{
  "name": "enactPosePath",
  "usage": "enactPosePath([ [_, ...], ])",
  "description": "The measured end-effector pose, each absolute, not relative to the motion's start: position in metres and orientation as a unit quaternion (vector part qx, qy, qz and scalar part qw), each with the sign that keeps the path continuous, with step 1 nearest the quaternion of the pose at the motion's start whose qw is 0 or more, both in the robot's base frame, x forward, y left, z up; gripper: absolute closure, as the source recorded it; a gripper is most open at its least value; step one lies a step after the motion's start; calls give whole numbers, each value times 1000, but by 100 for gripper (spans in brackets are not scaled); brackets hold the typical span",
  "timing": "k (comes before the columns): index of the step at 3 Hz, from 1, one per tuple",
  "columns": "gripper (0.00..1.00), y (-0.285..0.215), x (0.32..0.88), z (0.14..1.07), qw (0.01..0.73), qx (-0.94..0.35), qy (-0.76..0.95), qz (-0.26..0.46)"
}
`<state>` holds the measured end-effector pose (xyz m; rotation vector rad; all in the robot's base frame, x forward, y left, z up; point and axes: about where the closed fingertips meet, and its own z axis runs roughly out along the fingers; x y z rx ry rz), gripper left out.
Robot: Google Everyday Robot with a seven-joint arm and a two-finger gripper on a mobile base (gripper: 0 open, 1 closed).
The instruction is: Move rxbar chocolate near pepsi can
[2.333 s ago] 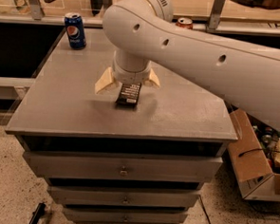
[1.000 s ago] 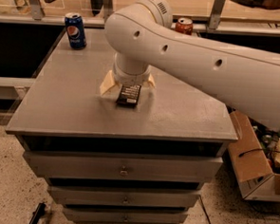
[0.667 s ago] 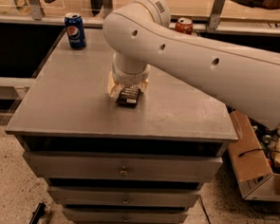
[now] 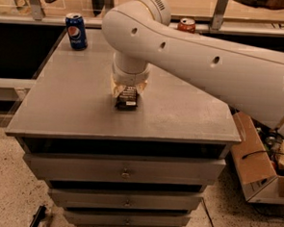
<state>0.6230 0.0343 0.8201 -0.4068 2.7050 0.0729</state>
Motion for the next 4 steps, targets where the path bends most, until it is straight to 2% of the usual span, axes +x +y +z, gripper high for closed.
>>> enactPosePath([
  [1, 85, 34, 623, 822, 201, -146, 968, 26],
  [2, 100, 34, 623, 822, 201, -146, 968, 26],
  [4, 100, 43, 624, 832, 214, -170, 962, 14],
])
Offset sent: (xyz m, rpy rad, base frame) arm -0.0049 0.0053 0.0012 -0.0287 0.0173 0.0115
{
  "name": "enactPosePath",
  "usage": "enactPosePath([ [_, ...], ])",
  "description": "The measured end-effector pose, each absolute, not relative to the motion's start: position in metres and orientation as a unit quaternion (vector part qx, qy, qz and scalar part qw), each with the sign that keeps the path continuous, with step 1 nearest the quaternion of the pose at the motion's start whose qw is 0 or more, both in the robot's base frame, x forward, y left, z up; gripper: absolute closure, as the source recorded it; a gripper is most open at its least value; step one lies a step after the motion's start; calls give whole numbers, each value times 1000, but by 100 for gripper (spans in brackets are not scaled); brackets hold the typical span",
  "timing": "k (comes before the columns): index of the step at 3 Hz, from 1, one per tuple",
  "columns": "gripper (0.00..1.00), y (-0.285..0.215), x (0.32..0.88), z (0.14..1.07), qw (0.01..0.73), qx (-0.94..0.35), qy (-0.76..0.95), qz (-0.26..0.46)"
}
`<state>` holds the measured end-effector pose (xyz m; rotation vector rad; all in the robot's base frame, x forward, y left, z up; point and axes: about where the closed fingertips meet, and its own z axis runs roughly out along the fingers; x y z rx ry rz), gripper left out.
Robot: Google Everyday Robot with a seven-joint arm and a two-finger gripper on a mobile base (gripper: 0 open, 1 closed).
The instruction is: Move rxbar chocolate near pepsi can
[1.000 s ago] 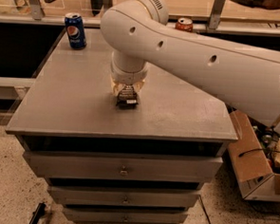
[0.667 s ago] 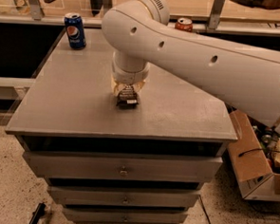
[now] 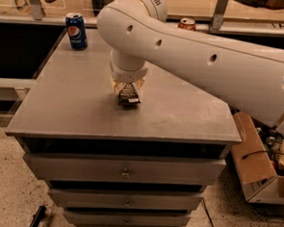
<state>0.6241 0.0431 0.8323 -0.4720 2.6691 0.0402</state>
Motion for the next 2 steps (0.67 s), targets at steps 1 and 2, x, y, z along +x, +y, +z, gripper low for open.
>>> enactPosePath([
  [1, 100, 54, 632, 854, 248, -196, 948, 22],
  [2, 100, 65, 641, 873, 277, -219, 935, 35],
])
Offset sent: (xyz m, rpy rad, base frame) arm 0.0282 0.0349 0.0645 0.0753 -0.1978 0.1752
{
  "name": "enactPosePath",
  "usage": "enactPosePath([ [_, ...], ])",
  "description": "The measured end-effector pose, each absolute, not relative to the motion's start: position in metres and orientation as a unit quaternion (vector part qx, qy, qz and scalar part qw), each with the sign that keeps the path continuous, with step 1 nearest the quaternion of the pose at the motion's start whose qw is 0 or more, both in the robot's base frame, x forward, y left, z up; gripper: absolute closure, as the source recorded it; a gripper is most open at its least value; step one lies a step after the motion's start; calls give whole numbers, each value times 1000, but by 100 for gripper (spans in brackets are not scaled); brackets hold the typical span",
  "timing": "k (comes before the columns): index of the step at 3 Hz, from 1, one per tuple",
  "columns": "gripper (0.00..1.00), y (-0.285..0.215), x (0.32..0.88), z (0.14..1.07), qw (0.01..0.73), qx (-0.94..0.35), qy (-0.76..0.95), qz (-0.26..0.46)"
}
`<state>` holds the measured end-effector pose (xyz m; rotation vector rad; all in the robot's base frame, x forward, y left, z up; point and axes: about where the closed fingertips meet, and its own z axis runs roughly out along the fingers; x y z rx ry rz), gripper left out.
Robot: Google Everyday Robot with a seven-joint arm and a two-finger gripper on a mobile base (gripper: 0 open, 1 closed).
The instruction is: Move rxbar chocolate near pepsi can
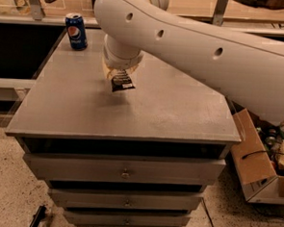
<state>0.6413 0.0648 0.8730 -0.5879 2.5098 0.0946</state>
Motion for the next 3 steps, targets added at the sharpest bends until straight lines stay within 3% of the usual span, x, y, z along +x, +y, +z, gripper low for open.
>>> enactPosePath([
  [3, 100, 98, 671, 904, 369, -291, 877, 101],
])
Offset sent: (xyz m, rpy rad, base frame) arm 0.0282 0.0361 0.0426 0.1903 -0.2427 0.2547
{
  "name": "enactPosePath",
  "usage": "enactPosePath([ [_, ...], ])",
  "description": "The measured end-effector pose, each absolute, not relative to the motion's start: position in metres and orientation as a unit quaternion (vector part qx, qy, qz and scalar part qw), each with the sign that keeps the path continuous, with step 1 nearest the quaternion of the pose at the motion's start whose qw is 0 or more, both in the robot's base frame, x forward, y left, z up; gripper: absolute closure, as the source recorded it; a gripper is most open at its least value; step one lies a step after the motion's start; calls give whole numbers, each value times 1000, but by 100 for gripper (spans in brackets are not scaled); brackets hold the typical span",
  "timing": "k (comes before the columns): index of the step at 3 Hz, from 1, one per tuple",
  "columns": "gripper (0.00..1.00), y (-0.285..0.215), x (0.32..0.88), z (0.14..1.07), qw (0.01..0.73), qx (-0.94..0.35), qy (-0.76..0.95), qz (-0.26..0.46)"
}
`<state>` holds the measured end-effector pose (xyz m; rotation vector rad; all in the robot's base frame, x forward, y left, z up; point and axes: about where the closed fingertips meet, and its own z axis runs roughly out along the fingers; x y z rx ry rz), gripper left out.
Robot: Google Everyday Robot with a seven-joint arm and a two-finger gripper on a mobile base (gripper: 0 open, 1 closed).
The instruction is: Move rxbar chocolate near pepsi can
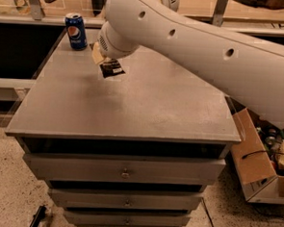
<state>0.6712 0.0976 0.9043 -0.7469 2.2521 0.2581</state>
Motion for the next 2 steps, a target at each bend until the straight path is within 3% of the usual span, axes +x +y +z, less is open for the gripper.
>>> enactPosePath([
  [2, 100, 124, 707, 915, 398, -317, 853, 119],
])
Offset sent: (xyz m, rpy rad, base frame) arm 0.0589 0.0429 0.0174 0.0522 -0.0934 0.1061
